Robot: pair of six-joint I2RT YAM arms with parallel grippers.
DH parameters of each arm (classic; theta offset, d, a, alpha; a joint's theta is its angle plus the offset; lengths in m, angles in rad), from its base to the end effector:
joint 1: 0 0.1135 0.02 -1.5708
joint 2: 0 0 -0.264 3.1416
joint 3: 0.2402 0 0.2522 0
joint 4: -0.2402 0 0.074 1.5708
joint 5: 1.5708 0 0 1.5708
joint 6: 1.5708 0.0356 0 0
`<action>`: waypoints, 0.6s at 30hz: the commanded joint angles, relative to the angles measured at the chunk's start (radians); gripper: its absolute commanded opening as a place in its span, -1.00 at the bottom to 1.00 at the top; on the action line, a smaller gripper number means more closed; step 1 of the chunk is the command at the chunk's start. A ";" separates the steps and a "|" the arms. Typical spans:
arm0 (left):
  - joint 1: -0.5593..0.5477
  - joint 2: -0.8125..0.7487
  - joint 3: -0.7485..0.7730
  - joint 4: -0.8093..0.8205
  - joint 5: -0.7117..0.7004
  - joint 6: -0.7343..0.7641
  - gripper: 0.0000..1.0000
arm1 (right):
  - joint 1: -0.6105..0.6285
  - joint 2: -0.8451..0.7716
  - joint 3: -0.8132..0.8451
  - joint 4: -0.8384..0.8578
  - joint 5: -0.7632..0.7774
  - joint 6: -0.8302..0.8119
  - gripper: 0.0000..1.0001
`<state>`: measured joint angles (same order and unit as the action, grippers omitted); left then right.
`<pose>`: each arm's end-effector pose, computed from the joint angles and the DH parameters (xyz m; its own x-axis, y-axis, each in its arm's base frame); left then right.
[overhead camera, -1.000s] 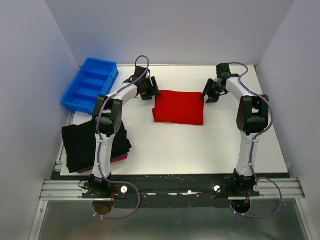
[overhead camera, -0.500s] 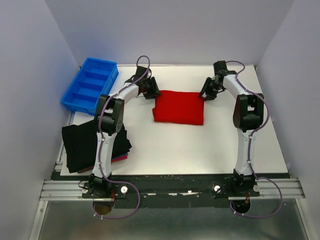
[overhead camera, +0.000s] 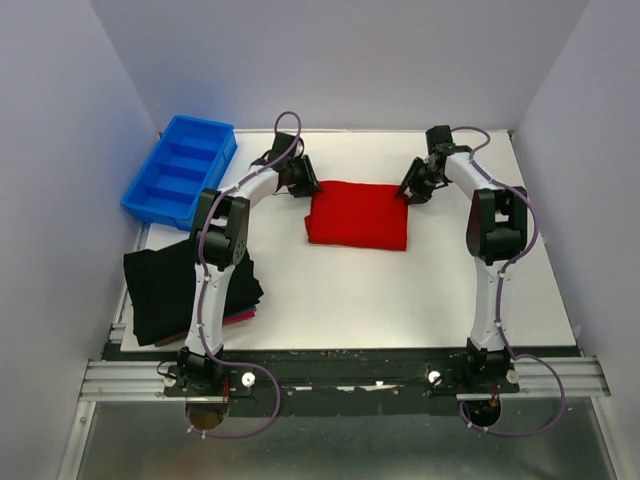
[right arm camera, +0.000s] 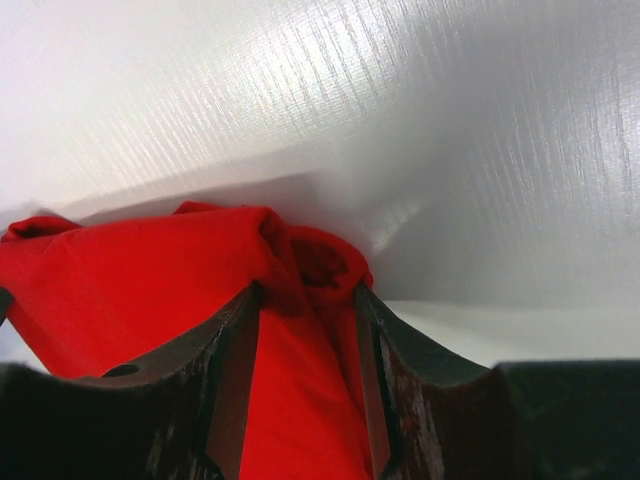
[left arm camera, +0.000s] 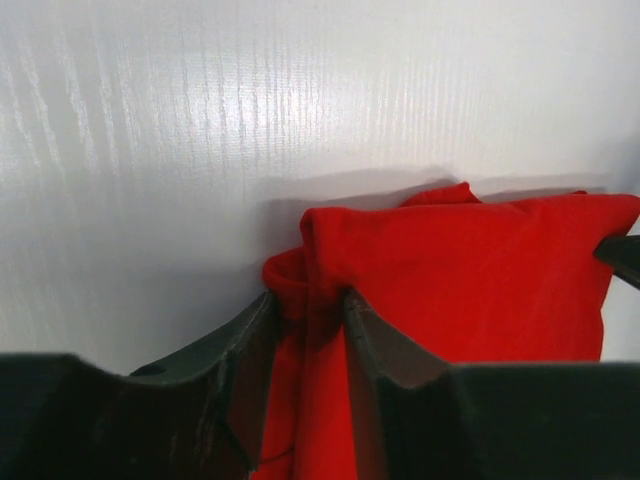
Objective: Fold and stack the t-shirts
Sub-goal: Put the neatly folded tshirt into the corner of the board with both arms
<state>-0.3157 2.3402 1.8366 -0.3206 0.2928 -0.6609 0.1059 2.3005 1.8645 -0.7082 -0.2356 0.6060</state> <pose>0.4917 -0.1714 0.1581 -0.8477 -0.3414 -0.4061 -0.0465 0.8103 -0.5841 0.4847 0.0599 0.1623 -0.8573 0.4658 -0.2191 0.3522 0.8412 0.4103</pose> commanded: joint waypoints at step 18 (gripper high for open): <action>0.059 -0.096 -0.190 0.031 -0.006 0.098 -1.00 | 0.021 -0.271 -0.376 0.280 0.010 -0.040 0.18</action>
<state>-0.2909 2.3127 1.7451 -0.2401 0.3367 -0.6456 0.1204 2.0541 1.5337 -0.5224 -0.2111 0.5842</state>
